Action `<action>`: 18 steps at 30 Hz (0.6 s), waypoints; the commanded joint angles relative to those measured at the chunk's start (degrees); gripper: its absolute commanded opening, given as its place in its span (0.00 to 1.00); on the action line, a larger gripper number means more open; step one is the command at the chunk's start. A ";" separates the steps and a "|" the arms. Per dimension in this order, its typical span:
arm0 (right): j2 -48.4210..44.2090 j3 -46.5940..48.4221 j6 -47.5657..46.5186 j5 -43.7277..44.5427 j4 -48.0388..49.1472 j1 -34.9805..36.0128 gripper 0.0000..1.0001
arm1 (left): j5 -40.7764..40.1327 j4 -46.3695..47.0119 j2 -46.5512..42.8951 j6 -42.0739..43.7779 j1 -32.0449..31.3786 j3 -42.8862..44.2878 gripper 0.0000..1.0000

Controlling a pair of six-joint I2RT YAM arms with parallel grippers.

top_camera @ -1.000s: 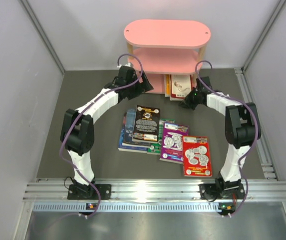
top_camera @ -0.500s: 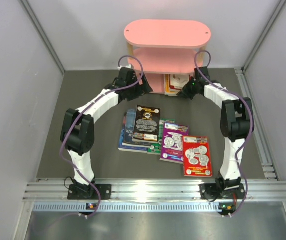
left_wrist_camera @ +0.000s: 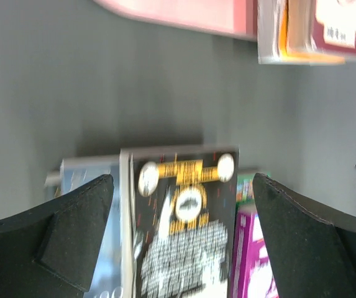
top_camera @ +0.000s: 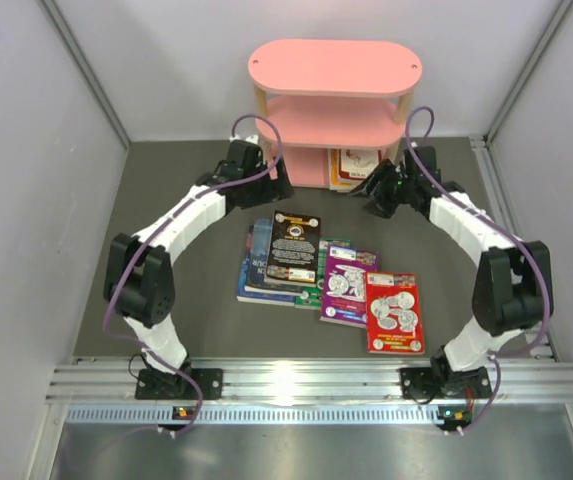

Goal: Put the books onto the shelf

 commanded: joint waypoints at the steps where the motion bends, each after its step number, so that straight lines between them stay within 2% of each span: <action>1: -5.40 -3.93 0.34 -4.88 5.01 4.14 0.58 | 0.64 -2.71 -8.99 3.90 -0.01 -4.25 0.99; 6: -2.34 -10.70 7.81 -10.95 20.20 10.39 0.60 | 4.78 -2.28 -13.47 2.23 -0.44 -14.25 0.98; 10: 2.58 -9.83 8.96 -10.78 22.52 14.70 0.60 | 7.76 0.09 -15.41 1.35 -1.68 -20.25 0.97; 14: 8.03 -8.95 7.04 -9.12 20.34 15.50 0.58 | 10.05 2.55 -14.97 -1.19 -2.29 -24.99 0.96; 18: 9.53 -6.50 1.42 -4.99 10.68 15.85 0.57 | 11.81 5.10 -13.93 -2.34 -2.64 -27.20 0.96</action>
